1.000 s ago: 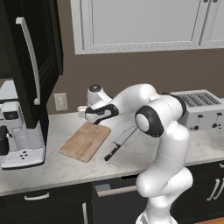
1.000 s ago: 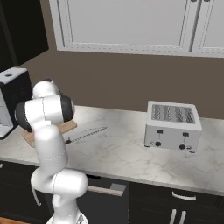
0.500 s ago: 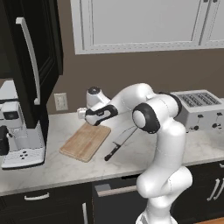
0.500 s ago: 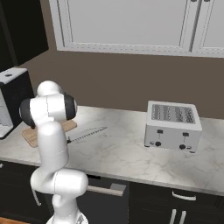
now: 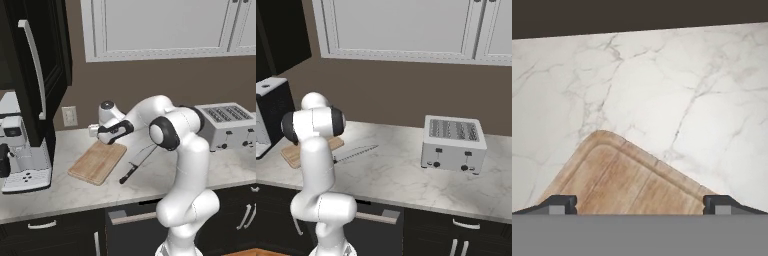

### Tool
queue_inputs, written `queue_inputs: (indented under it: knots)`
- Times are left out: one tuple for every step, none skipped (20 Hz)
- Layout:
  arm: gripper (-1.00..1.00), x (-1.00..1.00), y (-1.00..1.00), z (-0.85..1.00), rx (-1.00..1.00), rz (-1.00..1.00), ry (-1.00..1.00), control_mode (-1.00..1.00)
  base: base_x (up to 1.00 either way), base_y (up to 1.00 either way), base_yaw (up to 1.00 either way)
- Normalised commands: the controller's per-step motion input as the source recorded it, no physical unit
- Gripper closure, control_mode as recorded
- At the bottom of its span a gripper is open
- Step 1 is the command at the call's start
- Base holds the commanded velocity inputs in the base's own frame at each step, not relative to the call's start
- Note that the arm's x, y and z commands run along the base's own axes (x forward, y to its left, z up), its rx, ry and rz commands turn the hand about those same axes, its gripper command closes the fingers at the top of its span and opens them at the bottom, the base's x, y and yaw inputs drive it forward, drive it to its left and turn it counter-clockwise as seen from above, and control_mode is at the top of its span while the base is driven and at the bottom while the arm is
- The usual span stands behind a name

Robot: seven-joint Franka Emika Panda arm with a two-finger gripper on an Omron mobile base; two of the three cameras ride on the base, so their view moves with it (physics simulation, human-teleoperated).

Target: Move the cutting board and knife to the sink. Then move spray from the cabinet to the counter.

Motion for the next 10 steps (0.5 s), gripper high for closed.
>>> queue_inputs:
  knots:
    - [-1.00, 0.13, 0.05, 0.00, 0.00, 0.00, 0.00, -1.00, 0.00, 0.00, 0.00]
    - [-1.00, 0.18, 0.05, -0.03, 0.00, 0.00, 0.04, -1.00, 0.00, 0.00, 0.00]
    - [-1.00, 0.18, 0.02, -0.02, 0.00, 0.00, 0.05, -1.00, 0.00, 0.00, 0.00]
    - [-1.00, 0.17, 0.02, 0.00, 0.00, 0.00, 0.00, -1.00, 0.00, 0.00, 0.00]
    - [-1.00, 0.17, 0.01, 0.00, 0.00, 0.00, 0.00, -1.00, 0.00, 0.00, 0.00]
    - [-1.00, 0.19, 0.00, 0.00, 0.00, 0.00, 0.00, -1.00, 0.00, 0.00, 0.00]
    - [-1.00, 0.19, 0.01, 0.00, 0.00, 0.00, 0.02, -1.00, 0.00, 0.00, 0.00]
    - [-1.00, 0.19, 0.02, 0.00, 0.00, 0.00, 0.05, -1.00, 0.00, 0.00, 0.00]
    - [-1.00, 0.20, 0.02, 0.00, 0.00, 0.00, 0.04, -1.00, 0.00, 0.00, 0.00]
    - [-1.00, 0.16, 0.01, 0.00, 0.00, 0.00, 0.01, -1.00, 0.00, 0.00, 0.00]
